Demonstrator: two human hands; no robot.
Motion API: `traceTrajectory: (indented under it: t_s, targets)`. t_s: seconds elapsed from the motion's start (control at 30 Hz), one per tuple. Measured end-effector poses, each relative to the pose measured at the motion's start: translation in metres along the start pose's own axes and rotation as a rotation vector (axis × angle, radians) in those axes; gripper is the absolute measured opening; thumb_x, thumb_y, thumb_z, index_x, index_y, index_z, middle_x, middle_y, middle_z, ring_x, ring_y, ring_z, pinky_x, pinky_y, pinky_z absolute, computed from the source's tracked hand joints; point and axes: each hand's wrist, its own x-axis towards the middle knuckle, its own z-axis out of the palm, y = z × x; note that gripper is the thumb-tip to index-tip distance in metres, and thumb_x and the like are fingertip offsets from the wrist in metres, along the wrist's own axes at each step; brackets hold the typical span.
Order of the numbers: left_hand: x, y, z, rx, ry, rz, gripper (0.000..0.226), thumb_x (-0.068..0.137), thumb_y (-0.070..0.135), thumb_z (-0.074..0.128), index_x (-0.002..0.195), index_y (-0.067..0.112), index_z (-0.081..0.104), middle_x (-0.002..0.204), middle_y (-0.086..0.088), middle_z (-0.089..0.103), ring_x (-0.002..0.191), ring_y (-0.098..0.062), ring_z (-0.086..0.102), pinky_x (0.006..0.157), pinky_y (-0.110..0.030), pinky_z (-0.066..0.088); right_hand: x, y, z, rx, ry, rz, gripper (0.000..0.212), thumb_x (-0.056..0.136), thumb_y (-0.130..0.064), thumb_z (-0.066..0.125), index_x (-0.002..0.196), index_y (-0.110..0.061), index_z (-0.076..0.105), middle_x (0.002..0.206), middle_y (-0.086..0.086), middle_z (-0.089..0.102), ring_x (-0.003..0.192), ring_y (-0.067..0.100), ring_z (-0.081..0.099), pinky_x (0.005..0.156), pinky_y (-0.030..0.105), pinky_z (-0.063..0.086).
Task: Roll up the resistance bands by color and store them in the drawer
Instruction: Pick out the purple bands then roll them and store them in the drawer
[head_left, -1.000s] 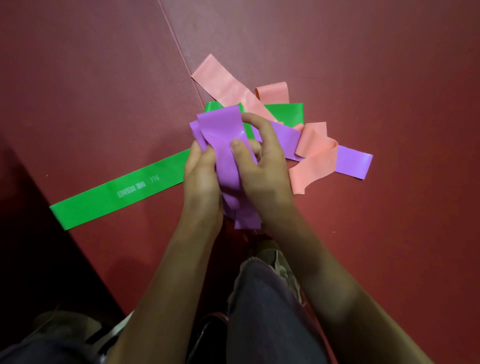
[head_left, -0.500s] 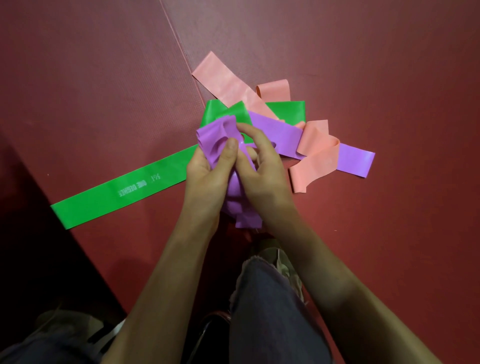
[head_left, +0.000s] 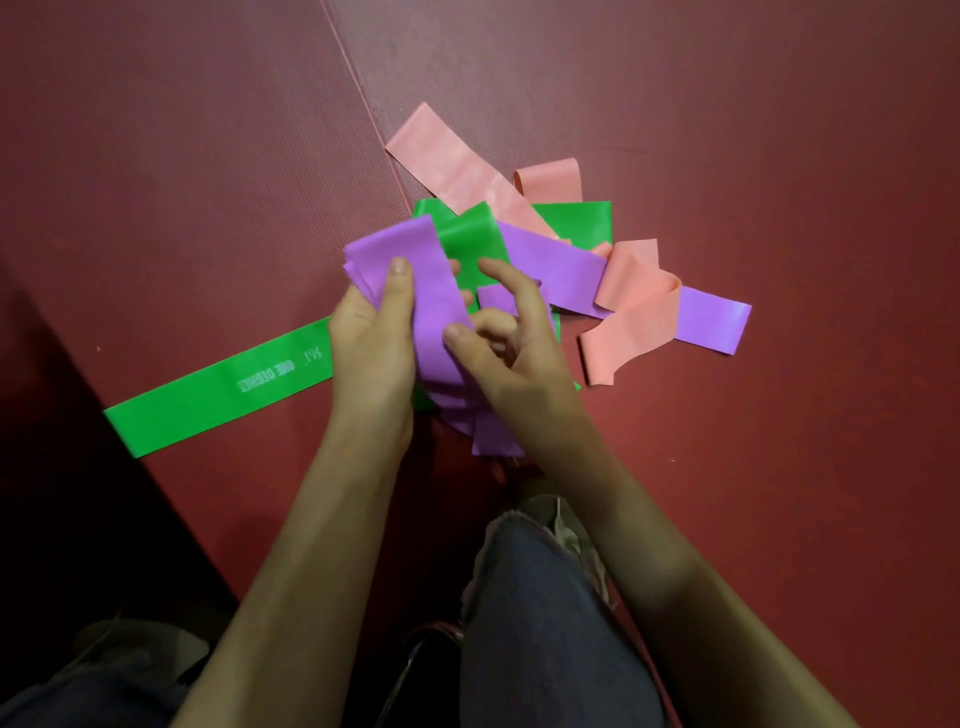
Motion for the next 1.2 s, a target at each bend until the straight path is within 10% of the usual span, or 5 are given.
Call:
traceTrajectory:
  t_s: [0.27, 0.53, 0.7, 1.0, 1.2]
  targets:
    - [0.007, 0.02, 0.004, -0.21, 0.021, 0.019, 0.025, 0.096, 0.015, 0.036, 0.083, 0.012, 0.056, 0.059, 0.005, 0.07, 0.058, -0.01, 0.065, 0.066, -0.025, 0.055, -0.004, 0.009, -0.027, -0.81, 0.098, -0.29, 0.038, 0.075, -0.027, 0.052, 0.094, 0.003, 0.065, 0.101, 0.021, 0.066, 0.104, 0.028, 0.057, 0.092, 0.028, 0.033]
    - [0.008, 0.02, -0.003, -0.302, 0.093, -0.007, 0.022, 0.097, 0.016, 0.034, 0.099, 0.009, 0.055, 0.078, 0.0, 0.067, 0.066, -0.005, 0.062, 0.072, -0.021, 0.054, -0.011, -0.026, -0.027, -1.179, 0.297, -0.567, 0.023, 0.078, -0.028, 0.051, 0.074, -0.009, 0.064, 0.049, 0.008, 0.06, 0.056, 0.025, 0.056, 0.078, 0.03, 0.033]
    - [0.008, 0.023, -0.004, -0.347, 0.063, -0.026, 0.024, 0.097, 0.018, 0.033, 0.096, 0.008, 0.055, 0.068, 0.003, 0.069, 0.063, -0.008, 0.065, 0.065, -0.022, 0.055, -0.024, -0.032, -0.013, -0.74, 0.093, -0.193, 0.031, 0.083, -0.035, 0.048, 0.094, -0.01, 0.064, 0.078, 0.012, 0.069, 0.072, 0.033, 0.061, 0.065, 0.038, 0.038]
    - [-0.005, 0.013, 0.001, -0.189, -0.073, -0.136, 0.027, 0.096, 0.016, 0.034, 0.083, 0.007, 0.056, 0.058, 0.003, 0.069, 0.051, -0.009, 0.065, 0.052, -0.022, 0.055, 0.023, -0.006, -0.044, -1.041, 0.327, -0.187, 0.037, 0.081, -0.015, 0.043, 0.113, -0.005, 0.058, 0.116, 0.017, 0.058, 0.111, 0.035, 0.05, 0.093, 0.044, 0.038]
    - [-0.009, 0.007, 0.001, -0.086, -0.142, -0.146, 0.031, 0.096, 0.018, 0.034, 0.079, 0.008, 0.058, 0.052, -0.002, 0.068, 0.049, -0.011, 0.064, 0.058, -0.024, 0.055, 0.082, -0.005, -0.061, -1.412, 0.123, -0.013, 0.037, 0.088, -0.033, 0.049, 0.115, -0.008, 0.052, 0.123, 0.014, 0.053, 0.119, 0.03, 0.04, 0.094, 0.039, 0.029]
